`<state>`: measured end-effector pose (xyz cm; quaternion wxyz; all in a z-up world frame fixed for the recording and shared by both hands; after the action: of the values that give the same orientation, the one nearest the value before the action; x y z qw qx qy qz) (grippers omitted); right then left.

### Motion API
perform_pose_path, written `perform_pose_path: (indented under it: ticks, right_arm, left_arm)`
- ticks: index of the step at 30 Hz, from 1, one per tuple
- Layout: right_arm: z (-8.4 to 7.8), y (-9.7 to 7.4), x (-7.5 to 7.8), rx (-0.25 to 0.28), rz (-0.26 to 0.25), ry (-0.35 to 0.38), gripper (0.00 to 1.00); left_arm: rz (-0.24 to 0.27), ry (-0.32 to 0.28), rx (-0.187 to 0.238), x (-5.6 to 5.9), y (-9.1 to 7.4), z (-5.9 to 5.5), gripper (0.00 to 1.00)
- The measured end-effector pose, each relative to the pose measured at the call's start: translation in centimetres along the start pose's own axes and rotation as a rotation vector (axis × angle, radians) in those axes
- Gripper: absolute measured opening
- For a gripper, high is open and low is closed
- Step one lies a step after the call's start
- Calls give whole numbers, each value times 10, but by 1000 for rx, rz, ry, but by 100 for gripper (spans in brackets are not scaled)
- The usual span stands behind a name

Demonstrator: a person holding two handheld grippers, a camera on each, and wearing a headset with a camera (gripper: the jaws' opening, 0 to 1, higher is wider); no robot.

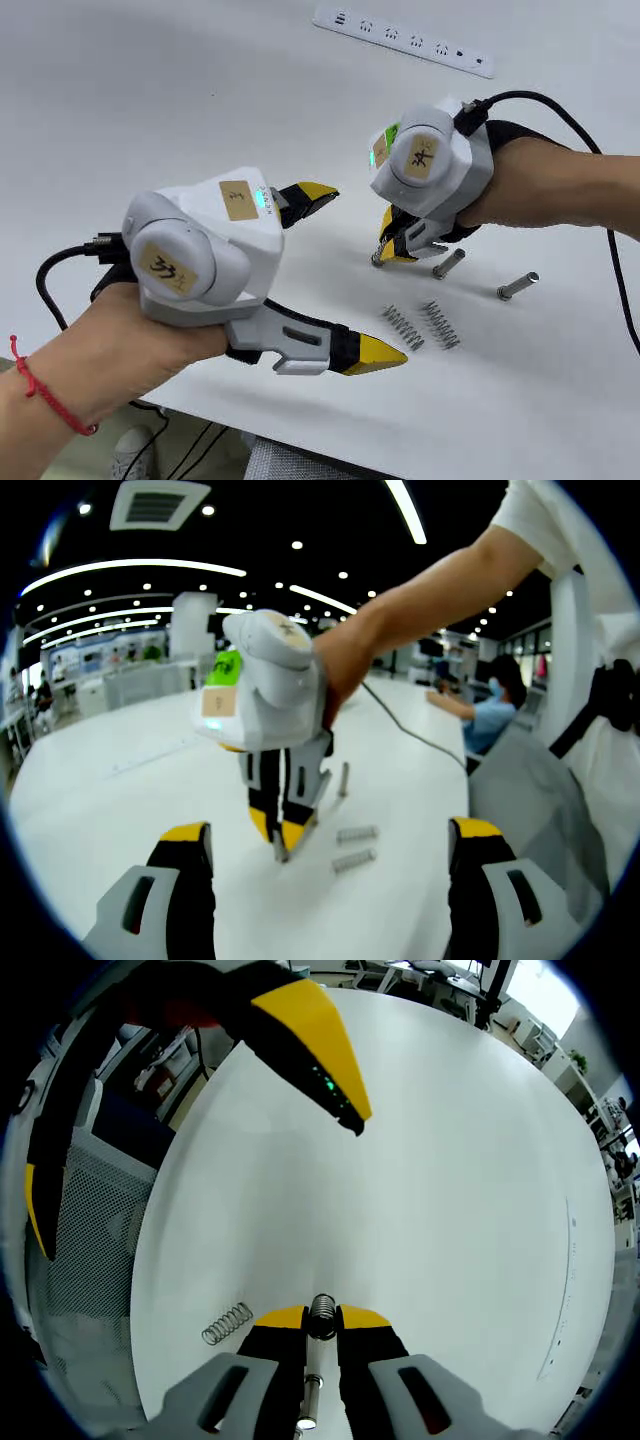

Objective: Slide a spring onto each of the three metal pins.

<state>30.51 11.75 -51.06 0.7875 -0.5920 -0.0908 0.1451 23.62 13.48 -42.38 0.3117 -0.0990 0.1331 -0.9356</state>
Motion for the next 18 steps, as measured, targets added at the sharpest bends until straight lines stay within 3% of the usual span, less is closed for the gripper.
perform_pose_path:
  ticks: [18]
  right_arm:
    - [0, 7, 0, 15, -1, 16, 14]
  left_arm:
    - [-3, 1, -12, 1, -1, -2, 99]
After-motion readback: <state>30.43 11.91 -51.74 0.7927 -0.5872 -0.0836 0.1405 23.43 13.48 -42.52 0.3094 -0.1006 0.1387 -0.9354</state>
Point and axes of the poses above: the centre of the closed fingertips' face, and the gripper's own axes: y roughly forward along the fingers, x roughly to its right, z roughly out of its top, the point moved 2 cm from there along -y, roughly backward along the fingers, and after that the axes turned 2 degrees about x, right-handed, at the moved point
